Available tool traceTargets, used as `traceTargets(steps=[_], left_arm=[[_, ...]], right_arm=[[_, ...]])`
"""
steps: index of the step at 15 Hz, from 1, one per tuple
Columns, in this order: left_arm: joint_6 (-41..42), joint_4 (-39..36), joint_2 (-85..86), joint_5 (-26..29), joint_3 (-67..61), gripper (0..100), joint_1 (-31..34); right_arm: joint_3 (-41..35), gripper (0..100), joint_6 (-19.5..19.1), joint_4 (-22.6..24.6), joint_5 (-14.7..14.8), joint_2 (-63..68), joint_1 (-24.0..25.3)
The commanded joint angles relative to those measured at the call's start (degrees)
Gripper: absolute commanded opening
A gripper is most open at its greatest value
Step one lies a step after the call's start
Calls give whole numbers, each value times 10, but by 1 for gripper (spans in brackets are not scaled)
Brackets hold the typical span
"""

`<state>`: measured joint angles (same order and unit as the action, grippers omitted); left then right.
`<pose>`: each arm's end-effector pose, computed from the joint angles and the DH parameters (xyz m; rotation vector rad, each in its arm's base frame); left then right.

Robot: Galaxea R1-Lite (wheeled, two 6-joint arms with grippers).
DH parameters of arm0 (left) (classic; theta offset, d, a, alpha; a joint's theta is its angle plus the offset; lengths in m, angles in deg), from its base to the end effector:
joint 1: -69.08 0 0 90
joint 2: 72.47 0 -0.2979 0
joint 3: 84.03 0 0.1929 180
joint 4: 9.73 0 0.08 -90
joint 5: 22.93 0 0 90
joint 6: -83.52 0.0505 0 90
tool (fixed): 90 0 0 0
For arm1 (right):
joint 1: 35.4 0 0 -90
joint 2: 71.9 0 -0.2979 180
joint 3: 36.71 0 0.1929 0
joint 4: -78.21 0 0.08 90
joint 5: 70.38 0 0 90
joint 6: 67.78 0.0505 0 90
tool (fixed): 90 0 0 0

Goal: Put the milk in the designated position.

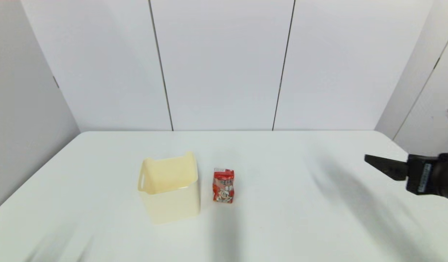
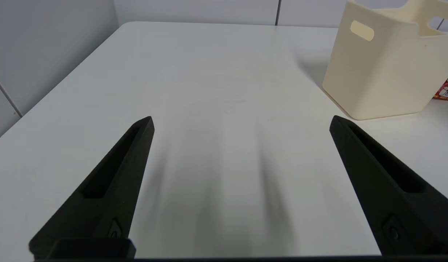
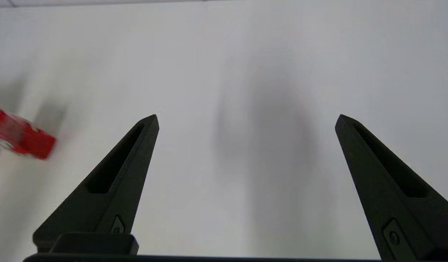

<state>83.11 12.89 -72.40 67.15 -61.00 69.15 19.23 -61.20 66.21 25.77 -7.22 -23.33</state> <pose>0.0100 -0.0001 0.0764 -0.0071 -0.0084 -0.0002 0.1821 0.0334 0.1939 0.0562 0.3628 0.0815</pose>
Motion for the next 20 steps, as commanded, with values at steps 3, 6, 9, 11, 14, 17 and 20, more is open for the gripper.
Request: traceTargets(steps=[3,6,9,11,14,17,20], left_arm=[[0,0,-1,0,0,100,0],[0,0,-1,0,0,100,0],[0,0,-1,0,0,100,0],[0,0,-1,0,0,100,0],[0,0,-1,0,0,100,0],[0,0,-1,0,0,100,0],[0,0,-1,0,0,100,0]], right_arm=[[-213,100,-65,-15,-5,-344,-86],[-280,100,-64,-15,-39,-426,-139],[-328,100,-62,-15,-36,-496,-127],[-329,100,-61,-73,-39,-558,-126],[-329,100,-28,-118,-61,-649,-124],[-329,100,25,-117,-46,-647,-122],[-329,100,42,-117,-40,-647,-123]])
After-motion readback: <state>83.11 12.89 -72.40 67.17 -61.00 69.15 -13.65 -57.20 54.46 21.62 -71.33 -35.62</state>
